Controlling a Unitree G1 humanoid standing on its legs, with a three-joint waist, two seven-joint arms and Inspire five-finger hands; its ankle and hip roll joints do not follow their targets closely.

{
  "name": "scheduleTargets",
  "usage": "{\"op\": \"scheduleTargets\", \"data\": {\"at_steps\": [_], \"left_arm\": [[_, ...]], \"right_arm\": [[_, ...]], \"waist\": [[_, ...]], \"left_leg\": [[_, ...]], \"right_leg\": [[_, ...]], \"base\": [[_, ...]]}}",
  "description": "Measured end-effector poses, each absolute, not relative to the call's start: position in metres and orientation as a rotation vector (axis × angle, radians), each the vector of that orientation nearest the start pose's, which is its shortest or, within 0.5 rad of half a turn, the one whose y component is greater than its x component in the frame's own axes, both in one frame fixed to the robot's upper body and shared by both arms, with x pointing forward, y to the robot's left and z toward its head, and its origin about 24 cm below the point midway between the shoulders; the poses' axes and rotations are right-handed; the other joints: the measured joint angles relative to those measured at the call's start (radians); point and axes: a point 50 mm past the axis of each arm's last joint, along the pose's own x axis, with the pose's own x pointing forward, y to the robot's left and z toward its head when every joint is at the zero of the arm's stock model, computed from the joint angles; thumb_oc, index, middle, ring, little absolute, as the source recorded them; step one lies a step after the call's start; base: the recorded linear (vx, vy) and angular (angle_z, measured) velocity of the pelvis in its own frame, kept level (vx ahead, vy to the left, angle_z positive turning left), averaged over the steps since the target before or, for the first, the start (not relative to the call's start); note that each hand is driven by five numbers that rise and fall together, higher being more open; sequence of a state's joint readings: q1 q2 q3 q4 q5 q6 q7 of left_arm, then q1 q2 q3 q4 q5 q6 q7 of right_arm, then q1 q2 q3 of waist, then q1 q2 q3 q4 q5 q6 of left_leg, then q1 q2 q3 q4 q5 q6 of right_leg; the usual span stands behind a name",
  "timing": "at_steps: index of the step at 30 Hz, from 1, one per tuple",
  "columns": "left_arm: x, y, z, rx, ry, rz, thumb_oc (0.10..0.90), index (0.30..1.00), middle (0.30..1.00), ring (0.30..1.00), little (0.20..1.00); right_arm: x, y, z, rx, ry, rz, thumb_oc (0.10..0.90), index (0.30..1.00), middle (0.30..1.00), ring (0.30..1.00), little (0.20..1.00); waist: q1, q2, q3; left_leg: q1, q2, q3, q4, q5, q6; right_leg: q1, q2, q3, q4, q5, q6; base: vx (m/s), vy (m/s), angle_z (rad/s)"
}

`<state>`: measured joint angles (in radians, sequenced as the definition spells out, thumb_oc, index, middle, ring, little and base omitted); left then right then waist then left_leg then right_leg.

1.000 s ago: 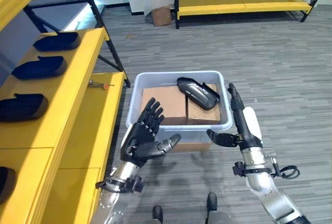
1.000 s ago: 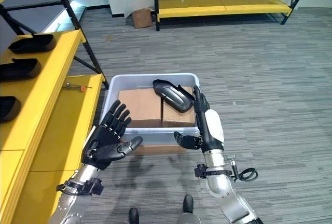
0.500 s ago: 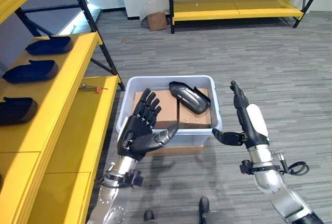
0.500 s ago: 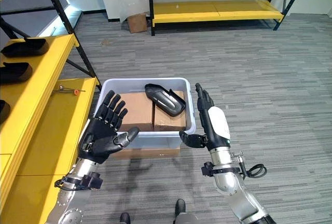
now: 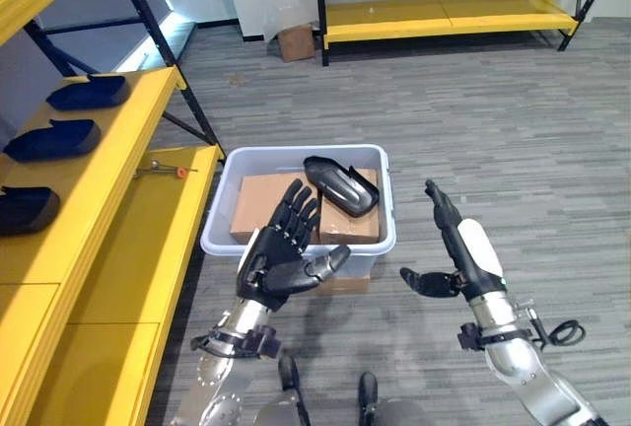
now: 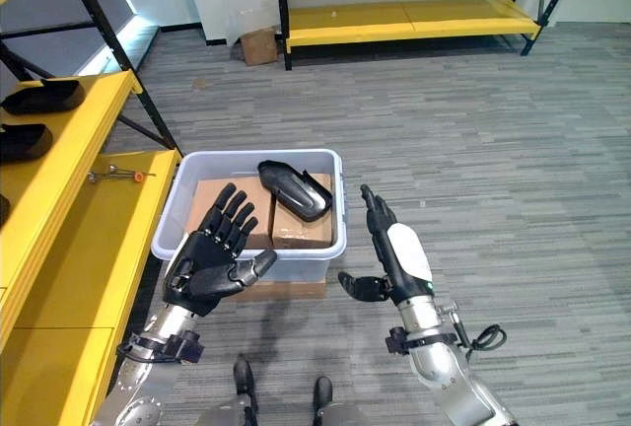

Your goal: Move parts from the plastic box to the shelf.

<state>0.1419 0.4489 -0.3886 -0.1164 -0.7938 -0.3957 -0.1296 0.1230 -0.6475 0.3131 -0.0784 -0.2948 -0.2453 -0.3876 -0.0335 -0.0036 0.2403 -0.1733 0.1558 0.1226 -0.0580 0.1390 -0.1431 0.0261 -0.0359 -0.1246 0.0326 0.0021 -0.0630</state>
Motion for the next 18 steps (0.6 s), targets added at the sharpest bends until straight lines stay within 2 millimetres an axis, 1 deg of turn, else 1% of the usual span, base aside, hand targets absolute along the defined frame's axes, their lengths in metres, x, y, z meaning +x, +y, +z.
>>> {"op": "scheduleTargets", "data": {"at_steps": [1,2,3,5,6,7,8,9,10,11,13,14,15,17,18], "left_arm": [[0.208,0.152,0.055,-0.448,-0.159,-0.374,0.900,1.000,1.000,1.000,1.000],[0.208,0.151,0.056,-0.461,-0.165,-0.399,0.900,1.000,1.000,1.000,1.000],[0.208,0.150,0.056,-0.461,-0.168,-0.413,0.900,1.000,1.000,1.000,1.000],[0.207,0.149,0.058,-0.461,-0.177,-0.430,0.900,1.000,1.000,1.000,1.000],[0.207,0.149,0.059,-0.461,-0.183,-0.441,0.900,1.000,1.000,1.000,1.000],[0.207,0.148,0.060,-0.464,-0.186,-0.445,0.900,1.000,1.000,1.000,1.000],[0.208,0.147,0.061,-0.467,-0.192,-0.444,0.900,1.000,1.000,1.000,1.000],[0.209,0.147,0.062,-0.471,-0.197,-0.441,0.900,1.000,1.000,1.000,1.000],[0.210,0.148,0.064,-0.464,-0.202,-0.444,0.900,1.000,1.000,1.000,1.000],[0.212,0.148,0.066,-0.455,-0.210,-0.451,0.900,1.000,1.000,1.000,1.000],[0.216,0.148,0.070,-0.448,-0.227,-0.459,0.900,1.000,1.000,1.000,1.000],[0.217,0.148,0.072,-0.446,-0.232,-0.461,0.900,1.000,1.000,1.000,1.000],[0.217,0.148,0.072,-0.447,-0.234,-0.459,0.900,1.000,1.000,1.000,1.000],[0.216,0.149,0.071,-0.443,-0.231,-0.457,0.900,1.000,1.000,1.000,1.000],[0.216,0.150,0.071,-0.441,-0.230,-0.453,0.900,1.000,1.000,1.000,1.000]], "right_arm": [[0.215,-0.194,0.058,-0.808,-0.291,0.104,0.900,1.000,1.000,1.000,1.000],[0.217,-0.195,0.061,-0.828,-0.314,0.114,0.900,1.000,1.000,1.000,1.000],[0.216,-0.196,0.061,-0.835,-0.314,0.114,0.900,1.000,1.000,1.000,1.000],[0.213,-0.199,0.061,-0.841,-0.307,0.108,0.900,1.000,1.000,1.000,1.000],[0.210,-0.202,0.061,-0.843,-0.302,0.099,0.900,1.000,1.000,1.000,1.000],[0.208,-0.204,0.063,-0.844,-0.303,0.087,0.900,1.000,1.000,1.000,1.000],[0.207,-0.206,0.063,-0.838,-0.299,0.070,0.900,1.000,1.000,1.000,1.000],[0.204,-0.204,0.063,-0.824,-0.295,0.066,0.900,1.000,1.000,1.000,1.000],[0.202,-0.201,0.065,-0.813,-0.304,0.074,0.900,1.000,1.000,1.000,1.000],[0.202,-0.198,0.068,-0.805,-0.322,0.079,0.900,1.000,1.000,1.000,1.000],[0.206,-0.189,0.073,-0.784,-0.358,0.094,0.900,1.000,1.000,1.000,1.000],[0.208,-0.187,0.075,-0.776,-0.369,0.098,0.900,1.000,1.000,1.000,1.000],[0.210,-0.184,0.077,-0.770,-0.380,0.098,0.900,1.000,1.000,1.000,1.000],[0.216,-0.183,0.084,-0.775,-0.408,0.096,0.900,1.000,1.000,1.000,1.000],[0.219,-0.182,0.086,-0.793,-0.422,0.096,0.900,1.000,1.000,1.000,1.000]], "waist": [[0.009,0.005,0.001],[0.005,0.019,0.001],[-0.006,0.025,-0.001],[-0.028,0.039,-0.010],[-0.036,0.050,-0.017],[-0.052,0.069,-0.028],[-0.056,0.093,-0.045],[-0.054,0.076,-0.045],[-0.053,0.054,-0.047],[-0.052,0.040,-0.046],[-0.038,0.025,-0.047],[-0.018,0.023,-0.046],[-0.007,0.016,-0.047],[0.009,0.014,-0.046],[0.020,0.007,-0.044]], "left_leg": [[-0.005,0.007,-0.006,0.000,0.001,0.003],[-0.002,0.016,0.009,0.026,0.007,0.012],[0.009,0.017,0.023,0.047,0.010,0.017],[0.036,0.012,0.053,0.070,0.014,0.024],[0.055,0.006,0.067,0.070,0.012,0.034],[0.104,-0.008,0.077,0.047,-0.004,0.070],[0.167,-0.022,0.091,-0.004,0.012,0.100],[0.181,-0.049,0.096,-0.022,0.015,0.123],[0.182,-0.079,0.100,-0.021,0.009,0.132],[0.182,-0.106,0.098,-0.021,0.001,0.144],[0.184,-0.144,0.087,-0.021,-0.011,0.160],[0.193,-0.150,0.088,-0.021,-0.022,0.175],[0.196,-0.161,0.086,-0.021,-0.027,0.182],[0.196,-0.167,0.065,-0.021,-0.033,0.190],[0.196,-0.174,0.063,-0.021,-0.038,0.196]], "right_leg": [[0.003,-0.001,0.014,0.000,0.000,0.000],[0.026,-0.005,0.037,-0.009,-0.003,0.005],[0.047,-0.009,0.038,-0.016,-0.005,0.008],[0.067,-0.018,0.036,-0.016,-0.022,0.030],[0.072,-0.021,0.040,-0.014,-0.033,0.046],[0.079,-0.026,0.044,0.000,-0.052,0.074],[0.077,-0.030,0.049,0.021,-0.072,0.119],[0.075,-0.061,0.027,0.041,-0.074,0.129],[0.076,-0.088,0.018,0.045,-0.090,0.147],[0.081,-0.115,0.015,0.041,-0.092,0.155],[0.090,-0.152,-0.009,0.044,-0.083,0.170],[0.100,-0.157,-0.021,0.043,-0.077,0.180],[0.104,-0.166,-0.026,0.052,-0.077,0.182],[0.094,-0.175,-0.032,0.090,-0.080,0.186],[0.081,-0.180,-0.032,0.127,-0.082,0.200]], "base": [[0.20,0.207,-0.71],[0.20,0.205,-0.59],[0.26,0.258,-0.42],[0.20,0.179,-0.06],[0.15,0.142,-0.08],[0.18,0.211,-0.20],[0.23,0.277,-0.16],[0.22,0.288,-0.13],[0.13,0.191,0.09],[0.15,0.223,0.19],[0.14,0.246,0.27],[0.09,0.192,0.19],[0.08,0.200,0.27],[0.06,0.222,0.33],[0.03,0.182,0.21]]}}
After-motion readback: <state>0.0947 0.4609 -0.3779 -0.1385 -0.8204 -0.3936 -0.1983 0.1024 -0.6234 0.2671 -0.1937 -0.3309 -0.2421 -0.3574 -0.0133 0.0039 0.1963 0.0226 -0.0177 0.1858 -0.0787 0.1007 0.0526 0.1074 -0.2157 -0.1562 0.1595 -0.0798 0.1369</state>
